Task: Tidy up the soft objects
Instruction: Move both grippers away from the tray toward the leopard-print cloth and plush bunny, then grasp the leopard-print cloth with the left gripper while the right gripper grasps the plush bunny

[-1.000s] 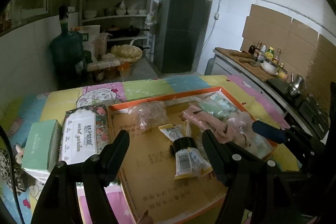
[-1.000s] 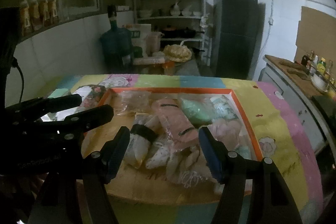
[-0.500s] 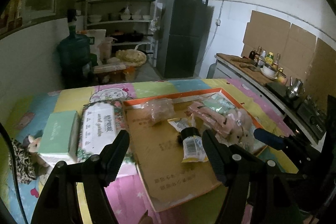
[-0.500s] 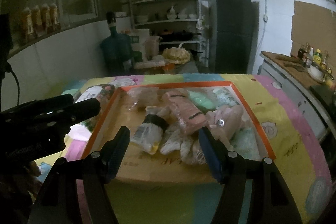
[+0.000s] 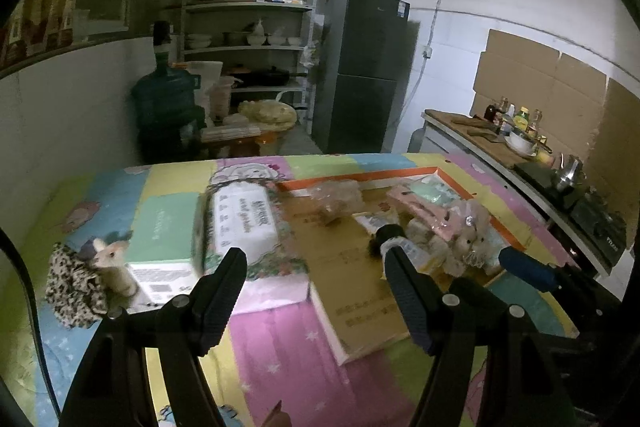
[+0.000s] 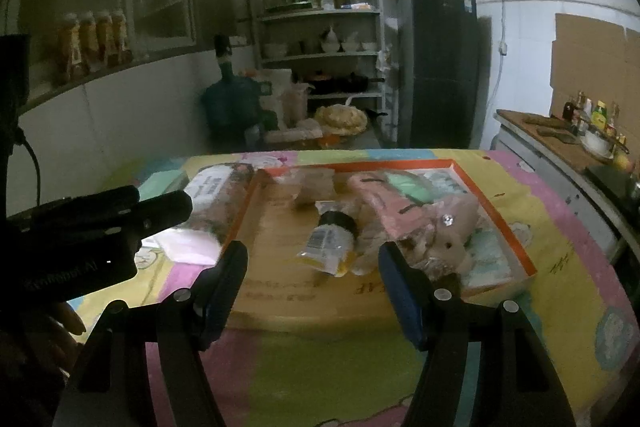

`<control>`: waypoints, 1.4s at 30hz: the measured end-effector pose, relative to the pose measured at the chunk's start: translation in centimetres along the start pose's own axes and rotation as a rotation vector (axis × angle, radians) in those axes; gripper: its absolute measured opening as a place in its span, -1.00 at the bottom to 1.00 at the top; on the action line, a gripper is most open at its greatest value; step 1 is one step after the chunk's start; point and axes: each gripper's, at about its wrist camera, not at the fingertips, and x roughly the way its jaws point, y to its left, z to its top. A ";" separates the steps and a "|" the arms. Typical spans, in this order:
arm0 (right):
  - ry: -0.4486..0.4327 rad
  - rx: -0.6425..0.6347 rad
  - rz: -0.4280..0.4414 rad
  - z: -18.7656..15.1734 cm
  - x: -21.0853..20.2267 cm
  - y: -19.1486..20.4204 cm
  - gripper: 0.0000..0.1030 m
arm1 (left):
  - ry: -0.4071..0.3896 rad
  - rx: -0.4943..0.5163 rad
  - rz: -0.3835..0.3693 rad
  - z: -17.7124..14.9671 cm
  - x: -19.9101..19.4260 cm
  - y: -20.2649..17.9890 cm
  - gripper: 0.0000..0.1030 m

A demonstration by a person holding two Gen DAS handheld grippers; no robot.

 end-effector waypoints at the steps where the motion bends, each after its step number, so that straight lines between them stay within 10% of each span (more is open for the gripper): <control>1: -0.003 0.000 0.002 -0.1 -0.1 0.3 0.35 | -0.003 -0.002 0.004 -0.1 -0.3 0.3 0.38; 42: 0.031 -0.212 0.270 -0.6 3.4 17.8 0.35 | 0.021 -0.211 0.197 -4.9 -3.8 21.3 0.38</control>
